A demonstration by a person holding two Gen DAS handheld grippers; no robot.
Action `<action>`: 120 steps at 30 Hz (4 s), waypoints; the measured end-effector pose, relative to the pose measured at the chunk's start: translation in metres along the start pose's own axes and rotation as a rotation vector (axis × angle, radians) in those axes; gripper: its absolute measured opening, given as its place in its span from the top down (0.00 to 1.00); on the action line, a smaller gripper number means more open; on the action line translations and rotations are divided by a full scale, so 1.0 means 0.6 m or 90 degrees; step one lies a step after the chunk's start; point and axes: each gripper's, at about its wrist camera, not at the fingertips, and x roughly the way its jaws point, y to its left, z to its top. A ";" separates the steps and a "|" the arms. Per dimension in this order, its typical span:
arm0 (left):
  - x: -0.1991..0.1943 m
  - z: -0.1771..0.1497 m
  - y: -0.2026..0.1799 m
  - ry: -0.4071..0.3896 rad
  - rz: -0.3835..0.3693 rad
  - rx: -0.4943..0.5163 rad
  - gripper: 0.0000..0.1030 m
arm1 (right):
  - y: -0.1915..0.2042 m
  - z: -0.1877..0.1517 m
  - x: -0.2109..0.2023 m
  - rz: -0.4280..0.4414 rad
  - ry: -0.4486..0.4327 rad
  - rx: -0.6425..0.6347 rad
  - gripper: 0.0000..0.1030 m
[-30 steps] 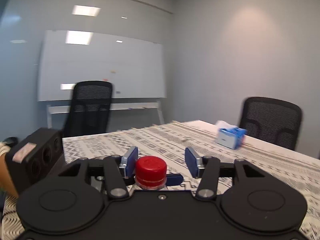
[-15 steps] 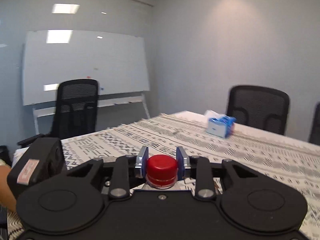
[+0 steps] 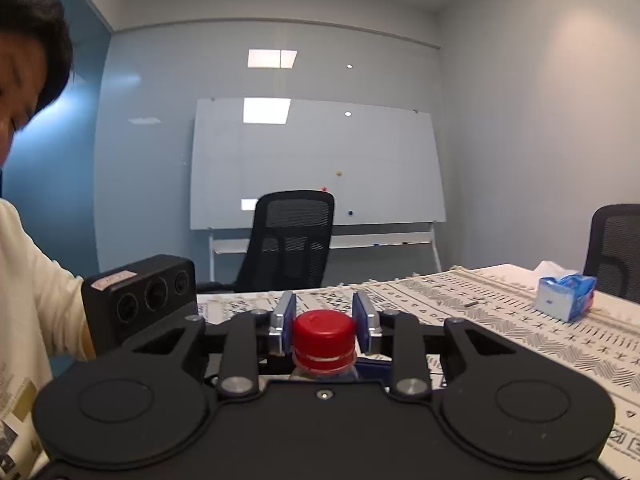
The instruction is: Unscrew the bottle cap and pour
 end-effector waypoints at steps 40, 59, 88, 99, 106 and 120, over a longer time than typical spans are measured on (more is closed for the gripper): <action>-0.010 -0.002 -0.005 -0.010 0.018 0.027 0.54 | 0.124 0.009 0.010 -0.294 0.000 0.063 0.68; -0.013 0.001 -0.006 -0.008 0.011 0.025 0.54 | 0.077 -0.009 -0.055 -0.155 0.013 0.013 0.37; -0.012 -0.002 -0.019 -0.008 0.026 0.020 0.53 | 0.093 -0.002 -0.067 -0.214 0.025 0.002 0.39; -0.030 -0.001 -0.028 -0.008 0.026 0.020 0.52 | 0.112 0.005 -0.013 -0.212 0.024 -0.017 0.68; -0.043 0.001 -0.040 -0.006 0.030 0.021 0.51 | 0.126 0.023 -0.044 -0.257 -0.034 -0.007 0.68; -0.083 0.031 -0.058 -0.012 0.058 0.002 0.16 | 0.113 -0.164 -0.050 -0.544 0.131 0.251 0.68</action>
